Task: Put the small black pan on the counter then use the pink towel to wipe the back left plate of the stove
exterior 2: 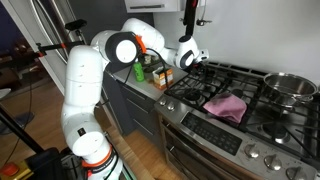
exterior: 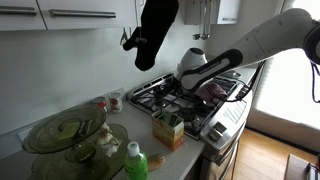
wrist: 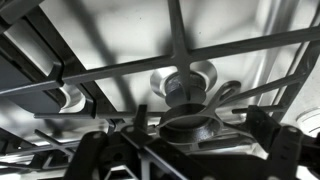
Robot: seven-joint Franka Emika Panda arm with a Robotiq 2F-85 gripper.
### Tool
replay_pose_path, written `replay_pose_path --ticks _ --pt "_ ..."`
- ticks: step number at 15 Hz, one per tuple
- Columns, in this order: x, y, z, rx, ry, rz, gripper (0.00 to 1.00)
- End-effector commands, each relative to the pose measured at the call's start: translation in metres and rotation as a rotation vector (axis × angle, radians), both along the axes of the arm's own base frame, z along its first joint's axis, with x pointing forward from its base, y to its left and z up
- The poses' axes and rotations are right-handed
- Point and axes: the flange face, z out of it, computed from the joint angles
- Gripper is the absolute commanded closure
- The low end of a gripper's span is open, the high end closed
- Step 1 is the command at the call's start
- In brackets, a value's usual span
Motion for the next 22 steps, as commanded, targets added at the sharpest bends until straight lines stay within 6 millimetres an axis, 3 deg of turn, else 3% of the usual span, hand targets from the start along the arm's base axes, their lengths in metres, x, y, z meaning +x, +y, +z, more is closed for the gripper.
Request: replay_pose_path --ticks 1,14,17,18,20,21,22 --pt "0.022 -0.007 -0.003 0.028 -0.017 -0.037 0.00" --pt "0.044 0.026 -0.023 0.045 0.128 -0.055 0.00" --pt "0.047 0.034 -0.028 0.060 0.142 -0.068 0.10" --pt "0.049 0.035 -0.029 0.063 0.141 -0.076 0.18" --pt "0.052 0.037 -0.032 0.065 0.133 -0.084 0.21" --pt "0.054 0.038 -0.033 0.072 0.133 -0.087 0.28" --pt "0.056 0.038 -0.035 0.069 0.124 -0.090 0.29"
